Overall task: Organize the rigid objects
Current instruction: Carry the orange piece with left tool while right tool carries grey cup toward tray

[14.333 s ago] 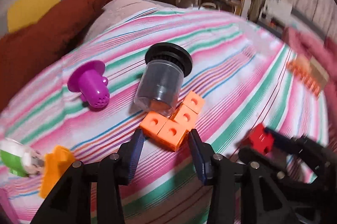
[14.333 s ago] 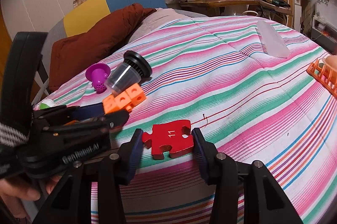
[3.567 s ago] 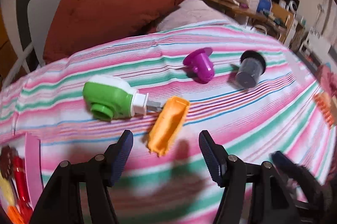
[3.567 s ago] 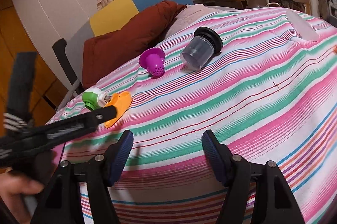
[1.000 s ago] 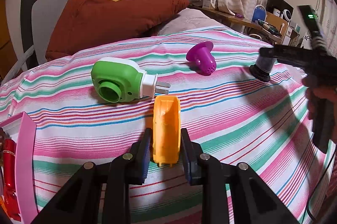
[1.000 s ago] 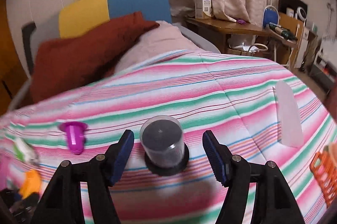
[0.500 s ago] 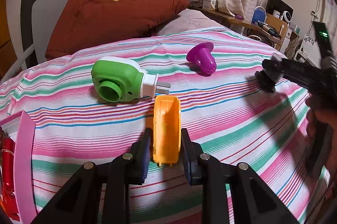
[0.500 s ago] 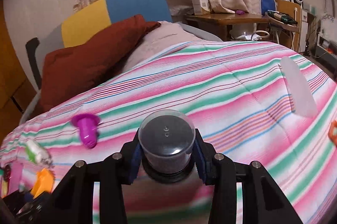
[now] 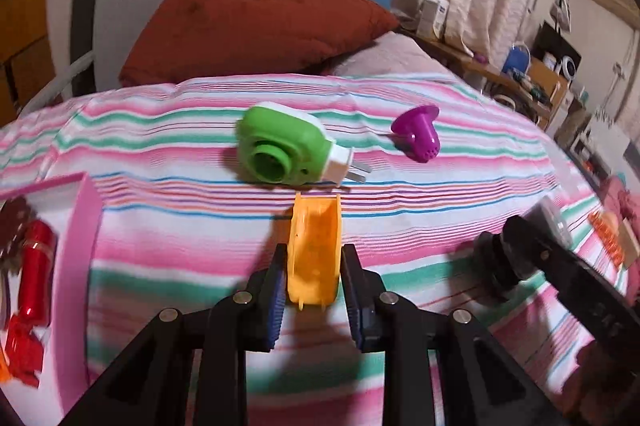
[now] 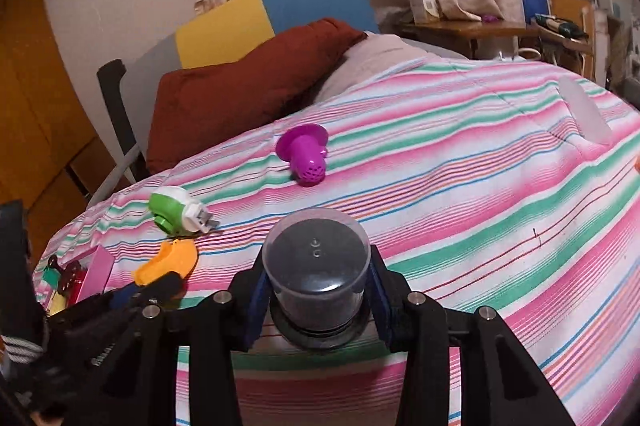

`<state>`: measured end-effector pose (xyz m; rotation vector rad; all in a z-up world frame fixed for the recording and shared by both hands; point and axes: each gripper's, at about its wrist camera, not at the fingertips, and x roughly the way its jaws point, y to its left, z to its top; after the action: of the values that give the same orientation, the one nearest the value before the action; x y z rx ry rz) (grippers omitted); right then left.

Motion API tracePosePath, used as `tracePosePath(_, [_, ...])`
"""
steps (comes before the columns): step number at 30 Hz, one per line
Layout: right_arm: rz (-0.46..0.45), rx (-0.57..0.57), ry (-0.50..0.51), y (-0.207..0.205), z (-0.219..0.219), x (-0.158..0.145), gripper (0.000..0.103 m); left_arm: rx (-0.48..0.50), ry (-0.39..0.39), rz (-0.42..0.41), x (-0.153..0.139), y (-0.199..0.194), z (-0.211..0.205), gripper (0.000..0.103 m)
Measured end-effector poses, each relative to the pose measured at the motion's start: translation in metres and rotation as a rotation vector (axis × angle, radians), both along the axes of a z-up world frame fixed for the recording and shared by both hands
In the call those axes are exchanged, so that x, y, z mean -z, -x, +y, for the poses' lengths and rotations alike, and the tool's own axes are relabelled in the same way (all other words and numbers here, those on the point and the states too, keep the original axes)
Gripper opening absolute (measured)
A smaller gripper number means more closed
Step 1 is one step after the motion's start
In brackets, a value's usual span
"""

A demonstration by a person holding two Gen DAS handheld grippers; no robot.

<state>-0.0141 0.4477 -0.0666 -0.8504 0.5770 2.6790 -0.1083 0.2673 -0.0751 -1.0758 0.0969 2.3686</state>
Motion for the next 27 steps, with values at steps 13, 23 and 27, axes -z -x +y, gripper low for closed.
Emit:
tracePosePath(13, [-0.009, -0.01, 0.013, -0.002, -0.004, 0.003, 0.045, 0.027, 0.01, -0.043, 0.003, -0.049, -0.029, 0.025])
tracePosePath(23, [-0.03, -0.02, -0.017, -0.002, -0.011, 0.003, 0.046, 0.013, 0.011, -0.107, 0.0, -0.036, -0.023, 0.026])
tracePosePath(27, [-0.039, -0.025, -0.013, 0.0, -0.011, 0.005, 0.047, 0.003, -0.036, -0.106, -0.01, -0.043, -0.04, 0.026])
